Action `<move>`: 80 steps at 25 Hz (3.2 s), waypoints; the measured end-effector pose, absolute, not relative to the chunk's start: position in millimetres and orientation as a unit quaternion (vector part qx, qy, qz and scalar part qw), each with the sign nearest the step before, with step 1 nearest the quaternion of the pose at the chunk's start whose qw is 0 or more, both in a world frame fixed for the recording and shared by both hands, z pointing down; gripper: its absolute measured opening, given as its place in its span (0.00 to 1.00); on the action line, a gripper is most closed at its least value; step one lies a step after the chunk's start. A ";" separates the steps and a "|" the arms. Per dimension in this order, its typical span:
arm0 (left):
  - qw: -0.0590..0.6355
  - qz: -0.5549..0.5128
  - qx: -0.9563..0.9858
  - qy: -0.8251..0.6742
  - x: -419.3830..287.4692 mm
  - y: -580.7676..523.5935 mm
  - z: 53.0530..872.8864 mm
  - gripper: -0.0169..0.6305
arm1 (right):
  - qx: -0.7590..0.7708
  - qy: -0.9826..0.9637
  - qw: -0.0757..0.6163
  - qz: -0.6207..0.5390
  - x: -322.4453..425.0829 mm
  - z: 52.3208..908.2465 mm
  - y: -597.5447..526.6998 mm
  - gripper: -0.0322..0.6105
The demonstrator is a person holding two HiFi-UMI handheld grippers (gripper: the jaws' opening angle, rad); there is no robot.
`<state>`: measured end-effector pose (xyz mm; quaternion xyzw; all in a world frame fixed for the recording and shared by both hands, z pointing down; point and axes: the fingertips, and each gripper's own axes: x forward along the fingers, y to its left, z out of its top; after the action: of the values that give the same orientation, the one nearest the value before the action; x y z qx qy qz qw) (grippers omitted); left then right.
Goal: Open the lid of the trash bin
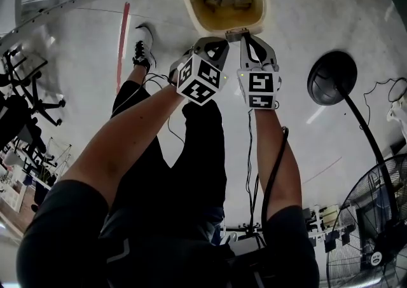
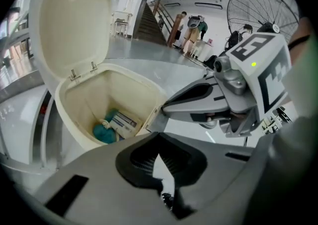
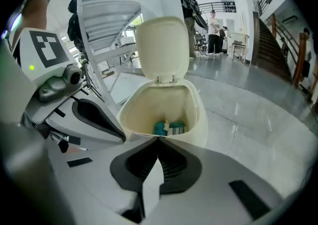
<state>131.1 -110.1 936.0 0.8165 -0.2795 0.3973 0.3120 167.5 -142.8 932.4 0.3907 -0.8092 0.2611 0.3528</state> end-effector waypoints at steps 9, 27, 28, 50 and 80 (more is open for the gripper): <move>0.324 0.369 0.813 -0.313 103.2 -119.8 888.5 0.04 | 0.416 -0.765 0.356 0.338 168.7 930.4 -148.6 0.09; 0.283 0.280 0.850 -0.345 39.8 -172.3 695.9 0.04 | 0.502 -0.726 0.283 0.375 173.9 732.3 -155.4 0.10; 0.281 0.273 0.852 -0.347 35.5 -174.7 682.3 0.04 | 0.506 -0.728 0.277 0.370 173.3 716.4 -156.1 0.10; 0.224 0.130 0.913 -0.315 -34.4 -194.8 391.4 0.04 | 0.576 -0.766 0.144 0.247 145.5 413.2 -139.3 0.09; 0.050 -0.009 0.955 -0.292 -88.8 -193.1 122.9 0.04 | 0.600 -0.799 0.026 0.031 129.3 127.9 -124.6 0.09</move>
<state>-88.8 -193.1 122.9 0.9551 -0.2918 -0.0090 0.0496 129.3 -124.6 127.9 0.5996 -0.7993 0.0312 0.0257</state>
